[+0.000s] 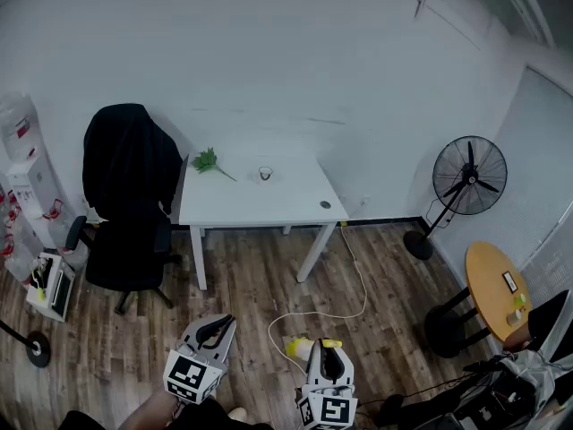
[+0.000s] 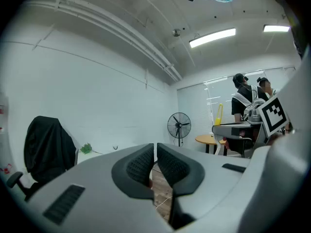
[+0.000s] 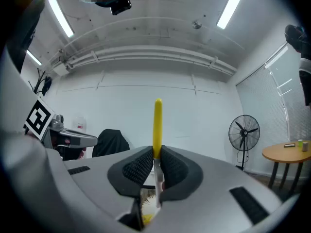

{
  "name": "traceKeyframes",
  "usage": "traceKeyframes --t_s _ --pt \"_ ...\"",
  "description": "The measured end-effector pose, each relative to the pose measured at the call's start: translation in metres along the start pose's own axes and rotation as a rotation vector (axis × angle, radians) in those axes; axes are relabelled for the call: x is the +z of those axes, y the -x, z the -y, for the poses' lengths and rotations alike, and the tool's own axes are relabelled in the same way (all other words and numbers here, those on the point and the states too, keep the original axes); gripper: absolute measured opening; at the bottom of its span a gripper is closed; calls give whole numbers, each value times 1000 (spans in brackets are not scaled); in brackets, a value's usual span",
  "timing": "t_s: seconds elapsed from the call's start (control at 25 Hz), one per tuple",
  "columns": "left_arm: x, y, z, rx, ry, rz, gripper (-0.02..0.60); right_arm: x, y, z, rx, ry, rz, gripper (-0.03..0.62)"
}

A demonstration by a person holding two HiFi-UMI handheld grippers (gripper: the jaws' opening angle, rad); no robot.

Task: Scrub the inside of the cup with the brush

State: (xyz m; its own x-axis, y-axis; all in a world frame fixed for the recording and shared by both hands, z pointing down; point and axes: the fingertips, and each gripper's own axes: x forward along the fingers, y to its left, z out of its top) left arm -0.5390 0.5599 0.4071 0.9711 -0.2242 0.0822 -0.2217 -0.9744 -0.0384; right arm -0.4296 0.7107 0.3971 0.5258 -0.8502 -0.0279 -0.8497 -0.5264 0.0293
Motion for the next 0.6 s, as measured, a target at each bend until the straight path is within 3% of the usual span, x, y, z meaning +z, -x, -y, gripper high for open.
traceKeyframes --t_s 0.6 --pt "-3 -65 12 -54 5 -8 38 -6 -30 45 -31 -30 4 61"
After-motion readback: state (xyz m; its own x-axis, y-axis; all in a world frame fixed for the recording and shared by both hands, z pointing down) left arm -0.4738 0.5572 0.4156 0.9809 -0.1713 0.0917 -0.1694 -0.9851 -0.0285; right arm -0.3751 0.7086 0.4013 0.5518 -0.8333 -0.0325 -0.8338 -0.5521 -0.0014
